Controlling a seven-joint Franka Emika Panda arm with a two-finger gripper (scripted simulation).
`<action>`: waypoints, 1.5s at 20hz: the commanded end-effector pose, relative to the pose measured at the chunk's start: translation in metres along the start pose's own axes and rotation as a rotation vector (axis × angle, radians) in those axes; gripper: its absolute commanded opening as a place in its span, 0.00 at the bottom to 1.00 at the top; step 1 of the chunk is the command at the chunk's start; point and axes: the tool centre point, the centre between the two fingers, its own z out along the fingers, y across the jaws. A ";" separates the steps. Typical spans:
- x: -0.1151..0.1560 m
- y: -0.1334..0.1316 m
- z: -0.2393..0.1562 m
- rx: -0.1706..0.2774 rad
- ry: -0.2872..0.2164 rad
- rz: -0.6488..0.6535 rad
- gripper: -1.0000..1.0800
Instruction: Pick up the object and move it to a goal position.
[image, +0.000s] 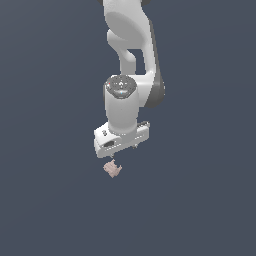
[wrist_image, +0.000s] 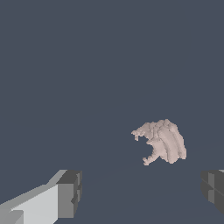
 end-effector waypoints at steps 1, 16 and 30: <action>0.001 0.009 0.008 0.003 -0.005 -0.058 0.96; 0.001 0.054 0.049 0.023 -0.021 -0.326 0.96; 0.000 0.061 0.063 0.028 -0.022 -0.367 0.96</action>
